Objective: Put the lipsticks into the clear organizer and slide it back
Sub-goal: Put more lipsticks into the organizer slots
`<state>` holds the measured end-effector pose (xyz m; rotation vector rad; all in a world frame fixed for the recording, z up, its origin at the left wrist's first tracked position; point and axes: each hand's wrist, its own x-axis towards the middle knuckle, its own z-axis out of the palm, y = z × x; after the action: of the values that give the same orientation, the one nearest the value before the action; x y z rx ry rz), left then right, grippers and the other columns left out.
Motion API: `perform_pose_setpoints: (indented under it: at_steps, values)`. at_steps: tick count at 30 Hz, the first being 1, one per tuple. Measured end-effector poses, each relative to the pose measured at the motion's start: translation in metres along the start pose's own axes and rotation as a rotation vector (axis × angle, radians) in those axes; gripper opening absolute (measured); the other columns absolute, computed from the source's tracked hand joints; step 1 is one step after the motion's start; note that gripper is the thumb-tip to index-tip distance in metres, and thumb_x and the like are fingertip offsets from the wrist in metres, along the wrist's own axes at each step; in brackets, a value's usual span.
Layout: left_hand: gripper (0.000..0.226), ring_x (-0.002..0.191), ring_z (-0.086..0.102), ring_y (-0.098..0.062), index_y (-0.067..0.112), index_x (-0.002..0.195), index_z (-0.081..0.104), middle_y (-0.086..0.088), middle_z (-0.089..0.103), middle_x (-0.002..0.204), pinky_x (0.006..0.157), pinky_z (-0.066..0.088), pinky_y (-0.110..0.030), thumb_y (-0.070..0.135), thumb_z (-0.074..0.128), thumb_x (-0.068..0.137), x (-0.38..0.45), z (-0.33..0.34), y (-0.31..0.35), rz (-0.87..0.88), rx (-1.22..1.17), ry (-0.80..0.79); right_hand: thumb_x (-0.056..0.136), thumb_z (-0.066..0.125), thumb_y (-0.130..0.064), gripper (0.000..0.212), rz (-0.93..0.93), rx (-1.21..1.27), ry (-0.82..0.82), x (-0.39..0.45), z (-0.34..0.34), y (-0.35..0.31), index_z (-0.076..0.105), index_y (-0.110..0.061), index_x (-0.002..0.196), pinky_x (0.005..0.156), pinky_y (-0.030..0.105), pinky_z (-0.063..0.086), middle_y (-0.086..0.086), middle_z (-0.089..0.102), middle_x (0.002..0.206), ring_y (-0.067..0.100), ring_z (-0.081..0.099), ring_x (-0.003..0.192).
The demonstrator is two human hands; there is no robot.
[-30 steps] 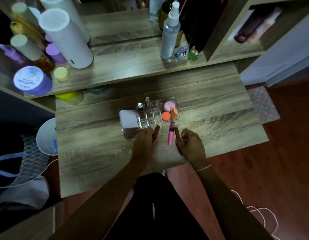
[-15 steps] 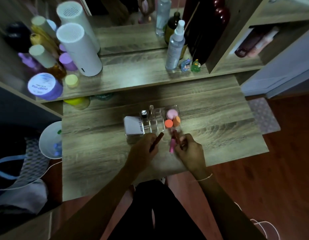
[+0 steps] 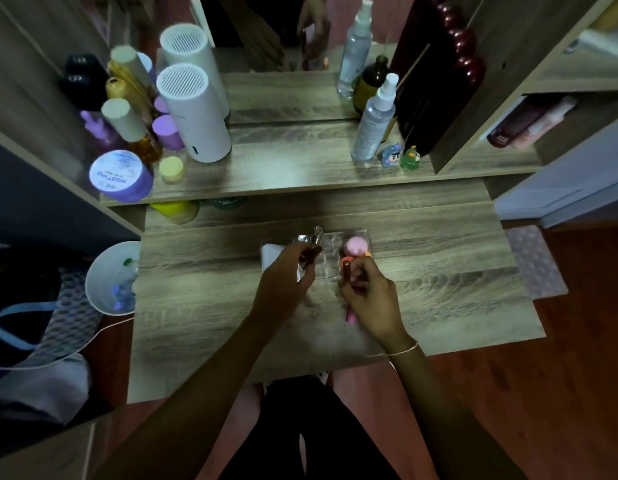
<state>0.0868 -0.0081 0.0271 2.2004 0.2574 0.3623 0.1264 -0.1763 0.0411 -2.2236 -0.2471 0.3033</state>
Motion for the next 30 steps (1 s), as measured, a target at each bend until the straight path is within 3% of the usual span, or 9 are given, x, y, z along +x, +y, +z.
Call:
perform_pose_setpoints:
  at_steps: [2,4,6,8,11,15,21,25,30]
  values:
    - [0.029,0.086,0.053,0.001,0.015,0.108,0.059,0.028,0.045,0.096,0.074,0.049,-0.016,0.007,0.067,0.082,0.003,0.0,-0.001,-0.011,0.005,0.028,0.078,0.07,-0.012,0.033,0.005,-0.005,-0.016,0.003,0.001,0.0,0.054,-0.024,0.104,0.07,0.032,0.057,-0.002,0.069,0.079,0.016,0.068,0.072]
    - [0.028,0.086,0.06,-0.014,0.016,0.107,0.06,0.019,0.048,0.093,0.073,0.052,-0.025,0.008,0.068,0.081,0.005,0.002,-0.002,-0.017,0.032,0.042,0.077,0.07,-0.013,0.035,0.011,-0.018,-0.02,0.005,0.002,0.0,0.054,-0.024,0.107,0.064,0.017,0.051,-0.002,0.069,0.079,0.013,0.066,0.071]
    - [0.027,0.084,0.059,-0.02,0.017,0.104,0.061,0.02,0.043,0.089,0.071,0.054,-0.036,0.008,0.069,0.08,0.006,0.003,-0.003,-0.012,0.055,0.062,0.078,0.07,-0.013,0.034,0.025,0.001,-0.022,0.007,0.003,-0.002,0.055,-0.022,0.107,0.064,0.018,0.05,-0.001,0.07,0.08,0.012,0.065,0.071]
    - [0.024,0.086,0.058,-0.021,0.017,0.103,0.061,0.014,0.05,0.088,0.071,0.056,-0.042,0.01,0.069,0.081,0.008,0.004,-0.006,-0.041,0.066,0.057,0.08,0.07,-0.014,0.028,0.03,0.022,-0.011,0.011,0.004,-0.006,0.057,-0.02,0.104,0.069,0.023,0.052,-0.001,0.071,0.084,0.011,0.066,0.075]
    - [0.016,0.092,0.059,-0.023,0.018,0.101,0.06,-0.002,0.066,0.094,0.074,0.053,-0.038,0.018,0.065,0.086,0.012,0.005,-0.014,-0.11,0.056,0.033,0.082,0.069,-0.013,0.024,0.001,0.051,0.04,0.02,0.003,-0.014,0.054,-0.023,0.097,0.07,0.013,0.049,-0.005,0.068,0.088,0.008,0.065,0.078]
    - [0.017,0.091,0.061,-0.019,0.017,0.102,0.059,-0.006,0.068,0.096,0.072,0.048,-0.029,0.021,0.064,0.087,0.016,0.004,-0.02,-0.183,0.057,0.027,0.083,0.069,-0.01,0.031,-0.082,0.045,0.116,0.04,-0.001,-0.027,0.054,-0.023,0.107,0.073,0.024,0.055,0.0,0.069,0.094,0.013,0.067,0.082]
    - [0.02,0.092,0.058,-0.016,0.015,0.104,0.06,-0.008,0.067,0.099,0.073,0.042,-0.022,0.021,0.066,0.085,0.017,0.006,-0.022,-0.207,0.082,-0.012,0.084,0.067,-0.017,0.021,-0.129,-0.135,0.096,0.064,0.004,-0.025,0.056,-0.016,0.102,0.077,0.036,0.054,0.005,0.071,0.095,0.022,0.066,0.087]
    - [0.021,0.101,0.057,-0.021,0.013,0.106,0.062,-0.006,0.068,0.104,0.084,0.043,-0.028,0.022,0.065,0.087,0.015,0.008,-0.022,-0.184,0.161,-0.061,0.083,0.069,-0.021,0.023,-0.107,-0.265,0.035,0.072,0.011,-0.019,0.056,-0.019,0.102,0.077,0.035,0.052,0.007,0.07,0.097,0.025,0.063,0.092]
    - [0.021,0.108,0.054,-0.024,0.014,0.104,0.062,-0.007,0.066,0.107,0.093,0.032,-0.035,0.028,0.061,0.088,0.01,0.008,-0.022,-0.194,0.263,-0.049,0.08,0.072,-0.019,0.026,-0.107,-0.373,-0.011,0.076,0.015,-0.016,0.059,-0.015,0.103,0.082,0.04,0.05,0.012,0.069,0.096,0.03,0.06,0.094]
